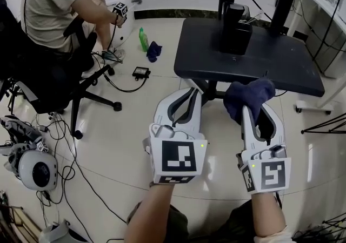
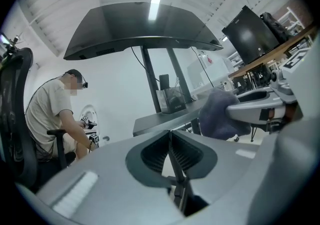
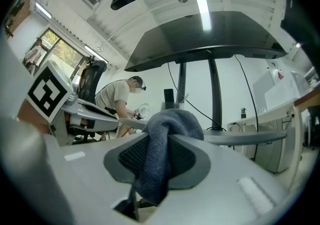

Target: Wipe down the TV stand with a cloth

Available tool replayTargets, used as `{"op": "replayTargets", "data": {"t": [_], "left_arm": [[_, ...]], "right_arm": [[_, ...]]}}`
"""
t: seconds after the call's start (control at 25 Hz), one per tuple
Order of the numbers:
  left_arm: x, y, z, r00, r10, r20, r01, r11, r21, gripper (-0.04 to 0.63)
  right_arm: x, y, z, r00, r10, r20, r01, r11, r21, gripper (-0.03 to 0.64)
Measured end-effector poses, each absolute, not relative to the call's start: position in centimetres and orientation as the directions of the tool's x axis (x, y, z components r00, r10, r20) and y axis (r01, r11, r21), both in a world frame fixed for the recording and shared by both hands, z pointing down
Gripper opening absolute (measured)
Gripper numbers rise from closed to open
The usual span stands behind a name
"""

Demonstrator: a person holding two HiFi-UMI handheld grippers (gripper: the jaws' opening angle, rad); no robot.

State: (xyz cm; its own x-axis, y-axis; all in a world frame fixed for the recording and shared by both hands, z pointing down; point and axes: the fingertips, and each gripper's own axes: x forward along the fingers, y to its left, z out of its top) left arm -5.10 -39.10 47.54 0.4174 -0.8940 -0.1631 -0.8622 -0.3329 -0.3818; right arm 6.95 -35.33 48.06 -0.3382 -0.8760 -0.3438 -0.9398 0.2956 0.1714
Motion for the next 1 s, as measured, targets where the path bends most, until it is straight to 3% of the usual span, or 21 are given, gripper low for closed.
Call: {"op": "replayTargets", "data": {"t": [0.24, 0.4, 0.56, 0.68, 1.0], "left_arm": [[-5.7, -39.2, 48.4, 0.426, -0.888, -0.173, -0.862, -0.341, -0.375, 0.120], [-5.5, -40.6, 49.2, 0.427, -0.890, -0.162, -0.866, -0.351, -0.355, 0.120], [-7.0, -42.0, 51.4, 0.410, -0.901, -0.139, -0.878, -0.349, -0.328, 0.120], [-8.7, -42.9, 52.8, 0.388, -0.914, -0.123, -0.885, -0.332, -0.326, 0.120], [-10.4, -46.2, 56.0, 0.348, -0.929, -0.124, -0.908, -0.301, -0.291, 0.120]], "right_arm": [[5.9, -35.7, 50.8, -0.338, -0.889, -0.308, -0.938, 0.294, 0.182, 0.104], [6.0, -38.4, 55.5, -0.319, -0.942, -0.107, -0.936, 0.296, 0.192, 0.103], [4.8, -44.8, 58.8, -0.314, -0.937, -0.151, -0.943, 0.289, 0.165, 0.103], [4.2, -50.2, 59.8, -0.307, -0.931, -0.199, -0.936, 0.256, 0.243, 0.103], [4.1, -60.5, 63.8, -0.304, -0.946, -0.110, -0.933, 0.272, 0.236, 0.103]]}}
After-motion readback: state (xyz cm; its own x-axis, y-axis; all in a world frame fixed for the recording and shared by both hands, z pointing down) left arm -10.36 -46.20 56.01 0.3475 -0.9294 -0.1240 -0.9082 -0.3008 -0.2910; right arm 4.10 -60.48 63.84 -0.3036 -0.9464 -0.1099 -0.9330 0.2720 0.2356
